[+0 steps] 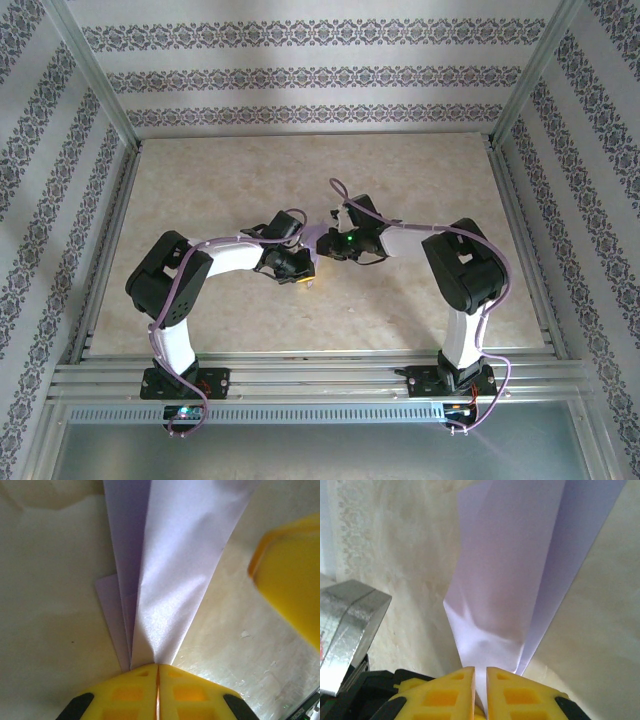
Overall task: Fold a paper plane with a square sheet of paper (pick it up from the middle)
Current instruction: Fold the wing for the fifth time at the center of the table.
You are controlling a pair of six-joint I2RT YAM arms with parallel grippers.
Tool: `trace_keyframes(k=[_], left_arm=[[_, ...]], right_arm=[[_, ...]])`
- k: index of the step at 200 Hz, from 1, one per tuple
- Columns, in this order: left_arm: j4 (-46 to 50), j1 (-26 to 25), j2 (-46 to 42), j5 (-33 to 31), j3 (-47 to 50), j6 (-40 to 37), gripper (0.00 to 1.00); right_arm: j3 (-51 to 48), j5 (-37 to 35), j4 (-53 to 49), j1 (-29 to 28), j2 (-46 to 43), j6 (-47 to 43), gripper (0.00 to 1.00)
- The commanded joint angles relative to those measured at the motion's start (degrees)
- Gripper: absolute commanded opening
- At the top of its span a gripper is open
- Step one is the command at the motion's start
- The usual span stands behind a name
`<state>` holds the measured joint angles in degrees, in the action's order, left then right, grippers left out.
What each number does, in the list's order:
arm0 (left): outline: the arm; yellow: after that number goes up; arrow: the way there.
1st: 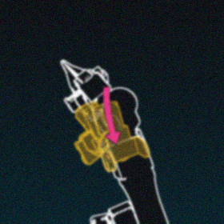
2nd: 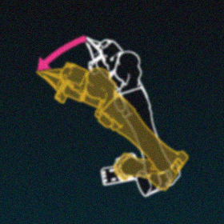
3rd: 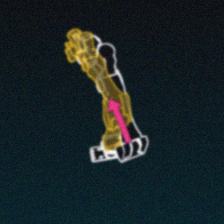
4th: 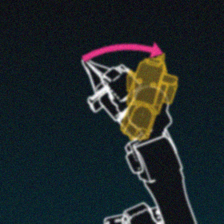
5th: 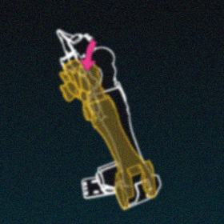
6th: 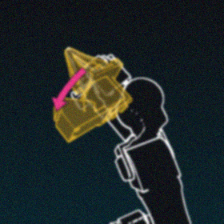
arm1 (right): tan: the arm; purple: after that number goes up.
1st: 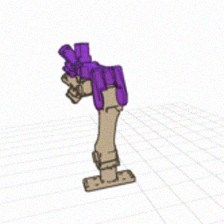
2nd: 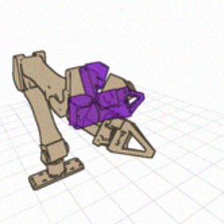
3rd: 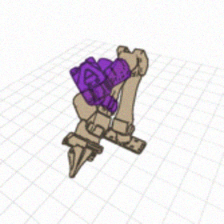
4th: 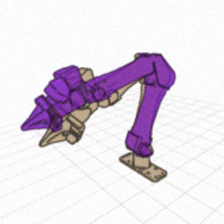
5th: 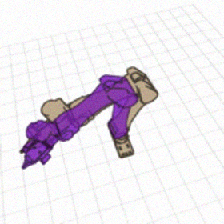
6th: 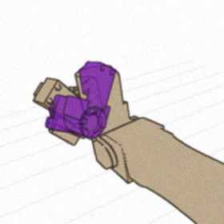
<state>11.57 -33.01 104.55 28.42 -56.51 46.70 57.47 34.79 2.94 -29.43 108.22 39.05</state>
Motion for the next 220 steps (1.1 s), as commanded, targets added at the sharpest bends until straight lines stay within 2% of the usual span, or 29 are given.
trace_keyframes(k=[1,73,140,178,220], left_arm=[[4.42,-0.74,1.42,-2.04,-0.31,-1.40,0.09],[4.42,-0.82,1.57,-2.14,-0.38,-1.53,0.07],[5.07,-0.91,-1.35,-1.65,-0.34,-2.16,0.07],[6.06,-0.64,-7.79,-1.31,-0.23,-1.47,0.16],[4.75,1.16,-13.41,-2.48,6.19,4.40,0.25]], right_arm=[[-1.23,-0.49,-1.60,-1.02,-0.66,-0.39,0.13],[0.39,-0.85,-2.84,-1.81,2.92,0.11,0.09],[0.32,-8.01,-6.47,-2.36,4.83,3.49,0.09],[-0.53,-12.93,-8.28,-3.92,4.45,7.21,0.09],[-2.49,-16.62,-7.49,-5.32,3.85,11.27,0.09]])
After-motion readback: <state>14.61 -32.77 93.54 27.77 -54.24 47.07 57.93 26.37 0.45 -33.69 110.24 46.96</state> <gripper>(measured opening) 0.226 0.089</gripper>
